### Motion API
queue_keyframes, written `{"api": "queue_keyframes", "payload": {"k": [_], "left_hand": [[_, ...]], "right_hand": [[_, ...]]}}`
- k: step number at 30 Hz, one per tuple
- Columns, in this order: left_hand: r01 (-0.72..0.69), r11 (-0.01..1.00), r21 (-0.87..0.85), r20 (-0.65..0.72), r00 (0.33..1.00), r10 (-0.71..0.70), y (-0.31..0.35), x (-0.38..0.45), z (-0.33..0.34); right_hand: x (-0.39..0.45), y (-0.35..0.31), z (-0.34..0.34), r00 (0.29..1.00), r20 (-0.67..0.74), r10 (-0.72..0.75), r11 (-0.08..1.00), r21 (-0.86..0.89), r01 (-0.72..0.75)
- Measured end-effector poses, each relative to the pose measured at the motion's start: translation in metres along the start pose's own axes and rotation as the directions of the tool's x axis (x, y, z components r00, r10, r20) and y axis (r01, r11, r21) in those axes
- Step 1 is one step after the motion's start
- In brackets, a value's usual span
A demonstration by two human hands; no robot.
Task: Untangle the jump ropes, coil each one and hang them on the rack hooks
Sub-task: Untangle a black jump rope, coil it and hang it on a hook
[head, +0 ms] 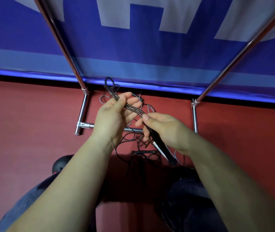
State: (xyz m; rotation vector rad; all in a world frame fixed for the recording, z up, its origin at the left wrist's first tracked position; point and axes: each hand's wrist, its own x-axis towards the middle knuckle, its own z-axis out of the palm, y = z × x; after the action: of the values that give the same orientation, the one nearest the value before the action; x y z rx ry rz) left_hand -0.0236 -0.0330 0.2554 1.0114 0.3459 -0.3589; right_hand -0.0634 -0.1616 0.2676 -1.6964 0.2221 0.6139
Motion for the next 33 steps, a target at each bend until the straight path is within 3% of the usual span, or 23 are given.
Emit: {"api": "queue_keyframes", "payload": {"k": [3, 5, 8, 10, 13, 18, 21, 24, 27, 29, 31, 32, 33], "left_hand": [[-0.044, 0.996, -0.076, -0.087, 0.996, 0.037, 0.002, 0.005, -0.006], [-0.009, 0.997, -0.071, -0.07, 0.998, 0.004, 0.004, 0.006, -0.008], [0.195, 0.98, 0.04, 0.103, 0.975, -0.199, 0.003, 0.0, -0.001], [0.268, 0.921, 0.283, 0.26, 0.903, -0.343, -0.003, -0.007, 0.003], [0.218, 0.848, 0.482, 0.362, 0.832, -0.42, -0.014, -0.015, 0.004], [0.191, 0.828, 0.526, 0.362, 0.831, -0.422, -0.015, -0.014, 0.002], [0.187, 0.829, 0.527, 0.354, 0.839, -0.414, -0.016, -0.014, 0.002], [0.19, 0.814, 0.549, 0.335, 0.842, -0.422, -0.014, -0.012, -0.001], [0.179, 0.763, 0.622, 0.3, 0.844, -0.443, -0.016, -0.014, -0.002], [0.211, 0.782, 0.586, 0.274, 0.857, -0.437, -0.016, -0.015, -0.001], [0.233, 0.849, 0.474, 0.232, 0.897, -0.376, -0.012, -0.014, 0.002], [0.23, 0.884, 0.406, 0.2, 0.922, -0.332, -0.008, -0.012, 0.003], [0.223, 0.918, 0.328, 0.161, 0.944, -0.287, -0.005, -0.009, 0.003]], "right_hand": [[-0.001, -0.001, 0.0, 0.996, 0.088, 0.017, 0.999, 0.039, -0.021], [-0.002, -0.003, 0.0, 0.996, 0.086, 0.001, 0.996, 0.093, -0.009], [-0.001, -0.006, -0.003, 0.999, -0.032, -0.019, 0.978, 0.209, 0.025], [0.0, -0.005, -0.006, 0.991, -0.128, -0.029, 0.967, 0.246, 0.06], [0.001, -0.005, -0.005, 0.971, -0.228, -0.069, 0.974, 0.195, 0.115], [-0.003, -0.008, -0.011, 0.921, -0.358, -0.156, 0.985, 0.013, 0.172], [0.002, -0.004, -0.014, 0.901, -0.419, -0.11, 0.991, 0.019, 0.129], [0.009, -0.006, -0.017, 0.869, -0.495, 0.008, 0.956, 0.258, 0.138], [0.008, -0.014, -0.032, 0.835, -0.54, 0.105, 0.744, 0.6, 0.294], [0.006, -0.015, -0.036, 0.858, -0.504, 0.1, 0.697, 0.651, 0.301], [0.008, -0.009, -0.03, 0.9, -0.425, 0.093, 0.857, 0.494, 0.145], [0.01, -0.001, -0.025, 0.92, -0.385, 0.071, 0.961, 0.275, 0.041], [0.01, 0.006, -0.02, 0.948, -0.316, 0.044, 0.999, 0.044, -0.032]]}}
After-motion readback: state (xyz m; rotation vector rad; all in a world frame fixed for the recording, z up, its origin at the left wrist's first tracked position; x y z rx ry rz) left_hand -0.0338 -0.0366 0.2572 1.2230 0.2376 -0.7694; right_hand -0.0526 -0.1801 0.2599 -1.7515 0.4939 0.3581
